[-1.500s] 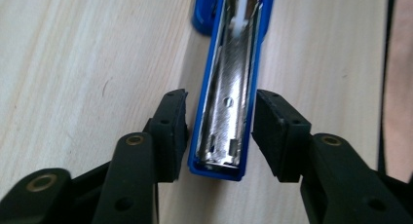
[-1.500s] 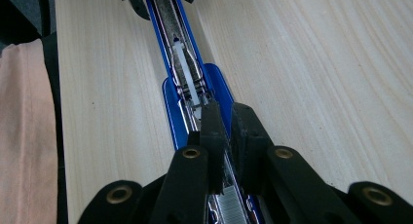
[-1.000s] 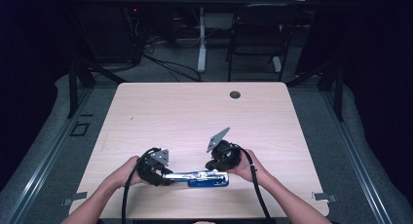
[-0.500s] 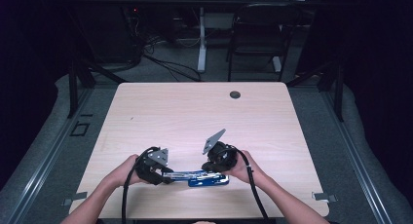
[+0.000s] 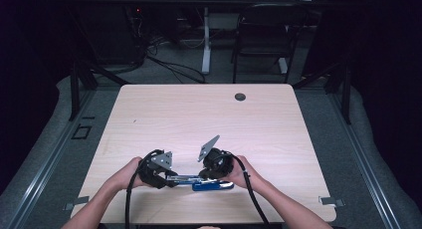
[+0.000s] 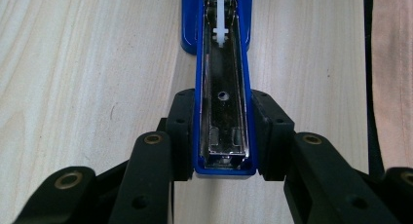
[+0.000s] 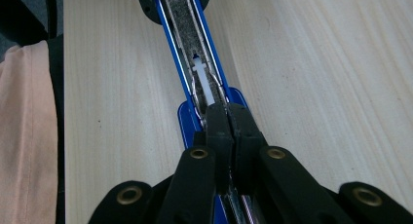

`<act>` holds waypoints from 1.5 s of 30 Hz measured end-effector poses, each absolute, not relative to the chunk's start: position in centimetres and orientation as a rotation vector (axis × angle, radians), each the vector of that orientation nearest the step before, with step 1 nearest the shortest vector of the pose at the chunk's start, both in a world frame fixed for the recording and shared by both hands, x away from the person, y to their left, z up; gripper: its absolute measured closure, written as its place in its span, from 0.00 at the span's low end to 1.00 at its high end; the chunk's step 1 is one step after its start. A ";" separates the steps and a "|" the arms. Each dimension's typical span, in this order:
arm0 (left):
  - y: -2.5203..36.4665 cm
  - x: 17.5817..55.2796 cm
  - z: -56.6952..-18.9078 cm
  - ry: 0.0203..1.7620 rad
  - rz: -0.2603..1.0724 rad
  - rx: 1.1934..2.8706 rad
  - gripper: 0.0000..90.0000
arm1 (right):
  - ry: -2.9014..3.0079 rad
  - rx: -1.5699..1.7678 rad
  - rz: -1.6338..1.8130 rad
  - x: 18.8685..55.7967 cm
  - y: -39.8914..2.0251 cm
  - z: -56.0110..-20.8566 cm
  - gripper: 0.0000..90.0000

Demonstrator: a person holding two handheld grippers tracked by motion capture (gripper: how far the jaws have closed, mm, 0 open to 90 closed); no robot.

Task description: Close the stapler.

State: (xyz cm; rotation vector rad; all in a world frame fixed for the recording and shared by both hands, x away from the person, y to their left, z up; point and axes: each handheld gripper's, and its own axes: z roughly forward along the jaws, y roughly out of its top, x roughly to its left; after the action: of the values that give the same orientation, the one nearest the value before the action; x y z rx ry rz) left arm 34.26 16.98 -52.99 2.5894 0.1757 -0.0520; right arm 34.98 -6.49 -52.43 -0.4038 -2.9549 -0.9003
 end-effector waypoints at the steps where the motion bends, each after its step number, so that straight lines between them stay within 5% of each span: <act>1: 17.0 34.3 -52.9 0.168 -0.054 2.594 0.73 | -2.955 -0.404 -0.900 35.0 -6.5 -52.4 0.99; 32: 16.7 34.0 -52.2 0.189 -0.054 2.591 0.72 | -2.945 -0.347 -1.003 34.3 -4.4 -52.9 0.99; 38: 17.3 34.2 -52.5 0.219 -0.088 2.602 0.65 | -2.943 -0.343 -1.016 34.3 -4.5 -53.0 0.99; 45: 17.5 34.3 -52.6 0.215 -0.112 2.606 0.72 | -2.937 -0.345 -1.025 34.3 -4.5 -53.0 0.99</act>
State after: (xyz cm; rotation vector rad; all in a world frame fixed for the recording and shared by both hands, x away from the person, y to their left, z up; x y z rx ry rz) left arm 34.32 17.49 -52.60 2.6063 0.2145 -0.1118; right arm 34.26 -4.48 -53.05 -0.3449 -2.9367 -1.0254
